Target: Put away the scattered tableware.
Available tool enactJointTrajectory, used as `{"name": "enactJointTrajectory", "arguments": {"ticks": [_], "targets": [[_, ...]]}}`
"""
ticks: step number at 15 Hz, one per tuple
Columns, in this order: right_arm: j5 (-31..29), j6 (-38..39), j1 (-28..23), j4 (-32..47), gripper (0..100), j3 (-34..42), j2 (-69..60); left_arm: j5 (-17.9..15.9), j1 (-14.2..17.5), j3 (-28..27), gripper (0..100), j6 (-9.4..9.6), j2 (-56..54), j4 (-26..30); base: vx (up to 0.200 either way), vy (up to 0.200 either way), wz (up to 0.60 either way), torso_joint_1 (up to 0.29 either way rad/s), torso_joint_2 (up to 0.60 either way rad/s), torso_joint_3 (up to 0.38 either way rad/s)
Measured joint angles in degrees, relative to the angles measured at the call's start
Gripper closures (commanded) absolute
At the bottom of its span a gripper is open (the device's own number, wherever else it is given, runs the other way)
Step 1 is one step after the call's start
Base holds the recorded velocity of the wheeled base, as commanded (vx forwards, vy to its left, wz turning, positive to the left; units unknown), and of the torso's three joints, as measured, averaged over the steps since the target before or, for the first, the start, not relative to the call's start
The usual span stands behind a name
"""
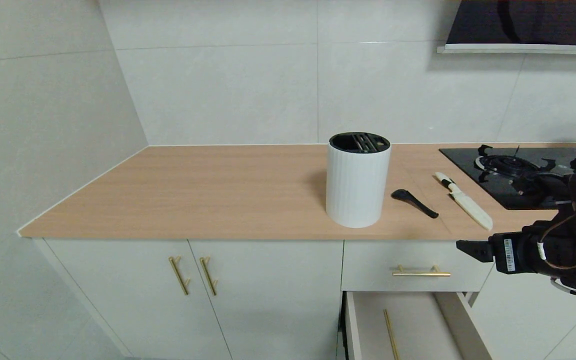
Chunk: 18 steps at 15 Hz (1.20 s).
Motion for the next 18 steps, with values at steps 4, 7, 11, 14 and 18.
{"name": "enactJointTrajectory", "arguments": {"ticks": [4, 7, 11, 14, 18], "targets": [[0.18, 0.0, 0.0, -0.27, 0, -0.06, 0.15, 0.0, 0.0, 0.0, 0, 0.02, 0.0, 0.05, 0.0, 0.0, 0.0, 0.019, -0.04, -0.017], [0.32, -0.06, 0.0, -4.07, 0, -2.01, 1.55, 0.0, 0.0, 0.0, 0, 0.0, 0.02, 0.02, 0.0, 0.0, 0.0, 0.0, 0.0, 0.0], [3.94, -2.74, -2.12, -5.39, 0, -12.82, 9.4, 0.0, 0.0, 0.0, 0, 0.0, 0.0, 0.02, 0.0, 0.0, 0.0, 0.0, 0.0, 0.0], [10.18, -3.94, -5.75, -5.52, 0, -23.21, 17.26, 0.0, 0.0, 0.0, 0, 0.0, 0.02, 0.02, 0.0, 0.0, 0.0, 0.0, 0.0, 0.0], [23.55, -11.22, -11.24, -8.14, 0, -28.78, 25.56, 0.0, 0.0, 0.0, 0, 0.0, 0.0, 0.02, 0.0, 0.0, 0.0, 0.0, 0.0, 0.0]]}}
